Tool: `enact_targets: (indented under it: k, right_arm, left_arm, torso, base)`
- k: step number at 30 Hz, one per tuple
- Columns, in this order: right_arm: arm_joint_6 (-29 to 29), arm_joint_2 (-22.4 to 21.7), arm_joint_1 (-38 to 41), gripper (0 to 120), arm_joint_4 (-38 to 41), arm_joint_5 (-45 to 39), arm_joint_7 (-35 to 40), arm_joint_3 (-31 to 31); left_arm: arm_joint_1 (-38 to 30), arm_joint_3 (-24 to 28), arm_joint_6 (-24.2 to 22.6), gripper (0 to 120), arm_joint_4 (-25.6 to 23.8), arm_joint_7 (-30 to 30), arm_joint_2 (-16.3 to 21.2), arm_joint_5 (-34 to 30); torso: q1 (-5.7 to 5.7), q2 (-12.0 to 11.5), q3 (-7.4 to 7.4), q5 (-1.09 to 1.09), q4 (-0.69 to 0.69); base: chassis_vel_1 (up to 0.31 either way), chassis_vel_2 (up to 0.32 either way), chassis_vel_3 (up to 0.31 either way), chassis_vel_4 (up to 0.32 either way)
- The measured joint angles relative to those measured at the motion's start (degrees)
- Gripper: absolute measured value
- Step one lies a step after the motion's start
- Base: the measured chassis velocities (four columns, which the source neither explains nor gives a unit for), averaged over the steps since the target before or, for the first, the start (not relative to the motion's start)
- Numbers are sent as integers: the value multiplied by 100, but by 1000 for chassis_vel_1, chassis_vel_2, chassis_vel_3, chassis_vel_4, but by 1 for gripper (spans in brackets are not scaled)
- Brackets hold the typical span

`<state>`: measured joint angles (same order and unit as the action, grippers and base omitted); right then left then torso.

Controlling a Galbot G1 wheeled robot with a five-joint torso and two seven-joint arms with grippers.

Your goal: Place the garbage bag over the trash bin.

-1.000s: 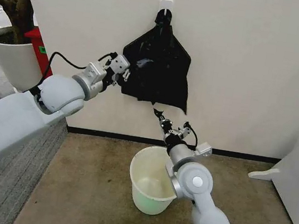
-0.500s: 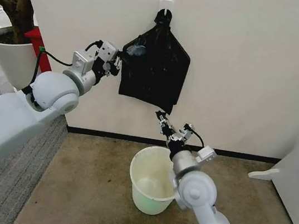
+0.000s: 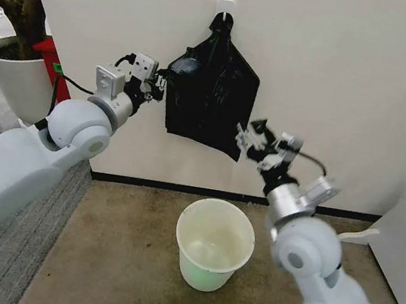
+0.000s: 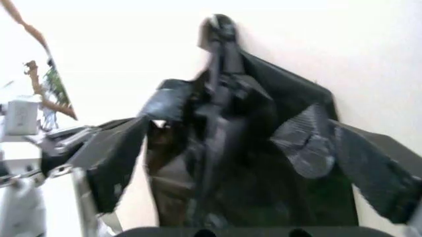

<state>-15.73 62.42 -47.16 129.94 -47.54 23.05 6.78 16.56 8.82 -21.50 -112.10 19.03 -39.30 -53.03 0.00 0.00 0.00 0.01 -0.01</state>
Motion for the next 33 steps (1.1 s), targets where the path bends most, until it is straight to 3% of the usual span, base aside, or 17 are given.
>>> enact_targets:
  k: [8,15,22,33]
  right_arm:
    - [-408,94,1050,100,-578,-17,793,-877]
    - [-1015,544,1770,100,-974,-287,2419,-1601]
    - [-1135,907,2158,100,-1327,-53,2982,-1999]
    - [-1132,1392,2256,99,-1728,286,3152,-2227]
  left_arm:
    - [1,1,64,0,-4,4,-21,-5]
    - [25,-47,87,0,12,-10,-66,35]
    - [40,-62,91,0,62,-28,-151,85]
    - [90,-62,142,0,73,-48,-240,141]
  torso:
    - [0,0,0,-1,1]
    - [0,0,1,-1,1]
    - [0,0,1,-2,1]
    - [0,0,0,0,1]
  base:
    - [0,0,0,0]
    - [0,0,0,0]
    - [0,0,0,0]
    - [0,0,0,0]
